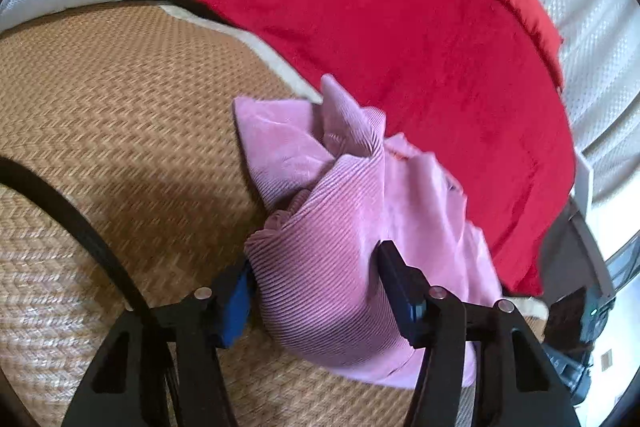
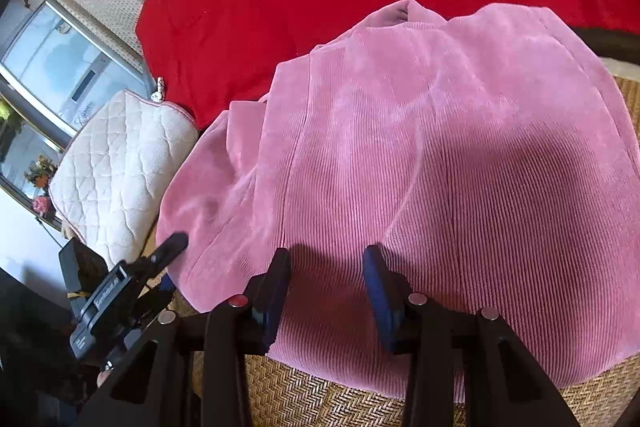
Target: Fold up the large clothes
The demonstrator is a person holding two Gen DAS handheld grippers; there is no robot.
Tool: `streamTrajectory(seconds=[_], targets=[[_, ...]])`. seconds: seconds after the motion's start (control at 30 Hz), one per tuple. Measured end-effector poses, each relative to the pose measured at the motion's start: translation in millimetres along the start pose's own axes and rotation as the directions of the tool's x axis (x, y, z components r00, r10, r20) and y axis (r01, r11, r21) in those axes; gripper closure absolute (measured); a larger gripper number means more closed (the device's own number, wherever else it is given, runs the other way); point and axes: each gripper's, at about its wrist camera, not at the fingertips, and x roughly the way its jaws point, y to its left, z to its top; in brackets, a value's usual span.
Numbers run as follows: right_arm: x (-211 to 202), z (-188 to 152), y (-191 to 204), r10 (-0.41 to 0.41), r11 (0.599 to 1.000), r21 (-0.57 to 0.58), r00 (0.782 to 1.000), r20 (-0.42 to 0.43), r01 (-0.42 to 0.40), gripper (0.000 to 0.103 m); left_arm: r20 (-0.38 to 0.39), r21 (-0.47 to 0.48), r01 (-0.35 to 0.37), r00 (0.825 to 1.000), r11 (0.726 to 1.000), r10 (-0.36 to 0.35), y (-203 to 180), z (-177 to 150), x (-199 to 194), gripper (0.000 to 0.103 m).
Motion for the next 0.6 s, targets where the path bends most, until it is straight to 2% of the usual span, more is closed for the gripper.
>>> streamTrajectory(seconds=[0.07,0.1,0.13,0.2,0.27,0.3,0.37,0.47,0.5,0.53,0.6], targets=[[0,1,-7,0.022,0.999,0.023,1.0,-0.006,-0.022,0.069,0.0,-0.026,0.014,1.0,1.0,-0.014,1,1,11,0.027],[0,1,-11,0.035,0.999,0.039,0.999,-0.01,-0.034,0.073,-0.012,-0.041,0.019,1.0,0.999,-0.019,0,2,16,0.012],[0,2,-18,0.053,0.996,0.069,0.998,-0.016,-0.052,0.08,-0.022,-0.059,0.026,0.999,0.998,-0.027,-1,1,23,0.012],[0,3,-28,0.076,0.992,0.107,0.997,-0.024,-0.073,0.087,-0.026,-0.066,0.042,0.999,0.997,-0.044,-4,0,30,0.012],[0,3,-35,0.102,0.985,0.141,0.994,-0.031,-0.096,0.089,-0.022,-0.008,0.0,1.0,1.0,-0.001,-14,0,36,0.015],[0,3,-37,0.109,0.984,0.146,0.994,-0.031,-0.103,0.09,-0.025,0.044,-0.048,0.998,0.998,0.05,-21,-1,40,0.022],[-1,2,-36,0.108,0.985,0.136,0.994,-0.028,-0.103,0.09,-0.027,0.1,-0.113,0.993,0.989,0.116,-32,-4,47,0.025],[-4,1,-33,0.095,0.99,0.104,0.995,-0.027,-0.092,0.09,-0.024,0.193,-0.218,0.974,0.957,0.227,-46,-4,51,0.023],[-6,1,-31,0.09,0.992,0.095,0.996,-0.029,-0.087,0.09,-0.01,0.238,-0.255,0.964,0.937,0.265,-54,-4,51,0.023],[-8,1,-28,0.079,0.994,0.084,0.996,-0.031,-0.076,0.086,0.001,0.261,-0.273,0.959,0.926,0.282,-60,-4,53,0.022],[-15,2,-19,0.037,0.999,0.039,0.999,-0.031,-0.036,0.086,0.037,0.318,-0.316,0.946,0.894,0.322,-71,-4,52,0.022]])
